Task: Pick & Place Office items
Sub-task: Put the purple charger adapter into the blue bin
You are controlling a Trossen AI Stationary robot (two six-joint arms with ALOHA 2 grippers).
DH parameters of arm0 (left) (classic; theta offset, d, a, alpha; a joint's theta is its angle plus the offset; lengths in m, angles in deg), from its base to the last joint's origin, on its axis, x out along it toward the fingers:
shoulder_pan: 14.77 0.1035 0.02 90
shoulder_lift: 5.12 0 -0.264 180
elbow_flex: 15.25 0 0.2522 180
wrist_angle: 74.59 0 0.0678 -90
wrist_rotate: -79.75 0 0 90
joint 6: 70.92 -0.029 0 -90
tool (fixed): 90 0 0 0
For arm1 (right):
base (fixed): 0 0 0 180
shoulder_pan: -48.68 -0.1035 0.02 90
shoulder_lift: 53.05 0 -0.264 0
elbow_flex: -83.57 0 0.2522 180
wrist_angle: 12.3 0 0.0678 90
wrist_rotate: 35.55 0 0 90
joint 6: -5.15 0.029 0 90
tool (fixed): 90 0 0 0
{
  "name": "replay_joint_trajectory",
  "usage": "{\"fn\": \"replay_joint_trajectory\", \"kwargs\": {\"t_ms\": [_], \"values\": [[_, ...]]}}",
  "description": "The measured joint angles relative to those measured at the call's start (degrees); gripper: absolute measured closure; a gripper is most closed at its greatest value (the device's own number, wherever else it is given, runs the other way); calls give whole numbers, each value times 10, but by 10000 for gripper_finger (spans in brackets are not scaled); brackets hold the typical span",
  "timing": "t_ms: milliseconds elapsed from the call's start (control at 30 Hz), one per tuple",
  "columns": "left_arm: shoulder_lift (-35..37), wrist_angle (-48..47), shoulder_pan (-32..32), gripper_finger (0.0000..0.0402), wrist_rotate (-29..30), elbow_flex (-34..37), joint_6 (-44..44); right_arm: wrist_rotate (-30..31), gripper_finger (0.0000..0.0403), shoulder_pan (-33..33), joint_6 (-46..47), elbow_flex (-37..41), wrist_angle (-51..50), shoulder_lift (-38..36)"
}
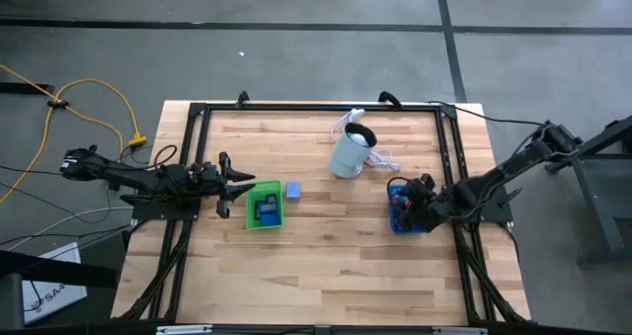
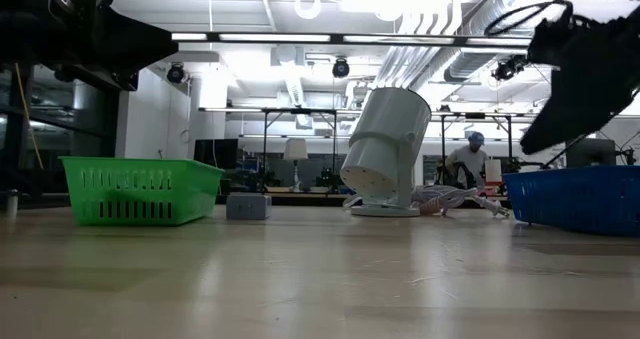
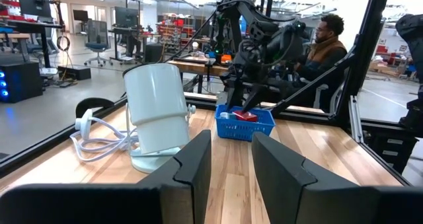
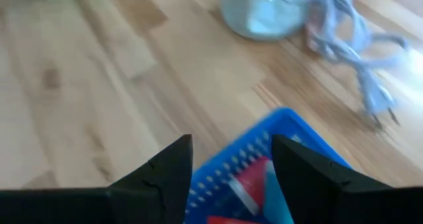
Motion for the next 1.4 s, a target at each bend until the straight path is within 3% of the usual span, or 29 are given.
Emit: {"fn": "replay_joint_trajectory", "kwargs": {"t_ms": [333, 467, 633, 833, 1067, 1400], "values": [[0, 0, 0, 298, 0, 0, 0, -49, 211, 36, -258, 0, 202, -35], [0, 0, 0, 298, 0, 0, 0, -106, 211, 66, -329, 0, 284, -35], [0, 0, 0, 298, 0, 0, 0, -192, 211, 108, -374, 0, 340, -35], [0, 0, 0, 298, 0, 0, 0, -254, 211, 147, -409, 0, 376, -27], [0, 0, 0, 298, 0, 0, 0, -291, 211, 159, -413, -1, 380, -2], [0, 0, 0, 298, 0, 0, 0, -352, 211, 159, -411, -1, 481, 72]]}}
